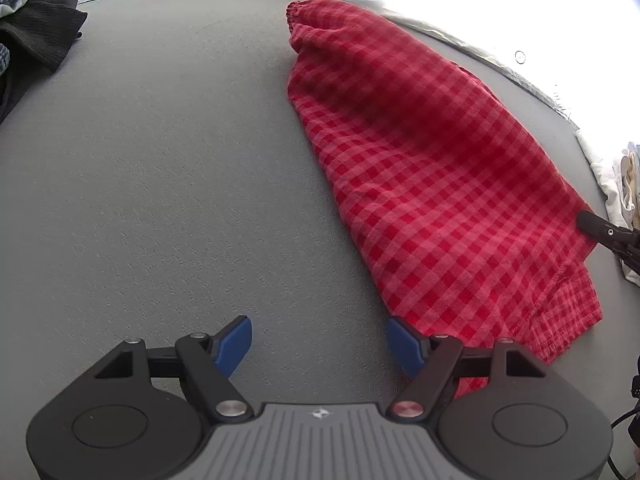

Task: Fold clothes
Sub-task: 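Grasp one leg edge with the right gripper and fold it over the other leg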

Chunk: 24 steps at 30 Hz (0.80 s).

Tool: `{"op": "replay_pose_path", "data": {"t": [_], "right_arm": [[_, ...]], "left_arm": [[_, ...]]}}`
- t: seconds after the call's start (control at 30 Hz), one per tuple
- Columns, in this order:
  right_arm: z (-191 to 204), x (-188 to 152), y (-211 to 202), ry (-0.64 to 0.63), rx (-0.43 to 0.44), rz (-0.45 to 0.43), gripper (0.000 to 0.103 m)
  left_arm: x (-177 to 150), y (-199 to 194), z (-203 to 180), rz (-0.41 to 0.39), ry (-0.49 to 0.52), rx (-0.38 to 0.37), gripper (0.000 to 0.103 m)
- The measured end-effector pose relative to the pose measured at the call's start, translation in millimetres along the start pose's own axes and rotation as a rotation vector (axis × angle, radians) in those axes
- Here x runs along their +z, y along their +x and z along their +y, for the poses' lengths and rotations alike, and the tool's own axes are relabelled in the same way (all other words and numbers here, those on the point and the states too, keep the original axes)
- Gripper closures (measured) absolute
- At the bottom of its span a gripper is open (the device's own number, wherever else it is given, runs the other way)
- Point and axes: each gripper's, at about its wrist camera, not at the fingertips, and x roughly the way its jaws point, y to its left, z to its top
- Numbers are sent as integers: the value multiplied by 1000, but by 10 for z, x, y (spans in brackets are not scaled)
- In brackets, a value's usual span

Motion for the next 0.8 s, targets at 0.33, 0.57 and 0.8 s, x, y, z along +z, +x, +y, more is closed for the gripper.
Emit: {"op": "replay_pose_path", "data": {"t": [0.33, 0.57, 0.8], "right_arm": [[-406, -124, -240, 95, -91, -18, 101], [-743, -293, -377, 153, -193, -4, 101], [-876, -449, -358, 179, -254, 27, 101]], "left_arm": [[-35, 10, -111, 18, 36, 18, 28], [-16, 42, -249, 30, 87, 7, 28], [289, -26, -346, 15, 225, -23, 28]]}}
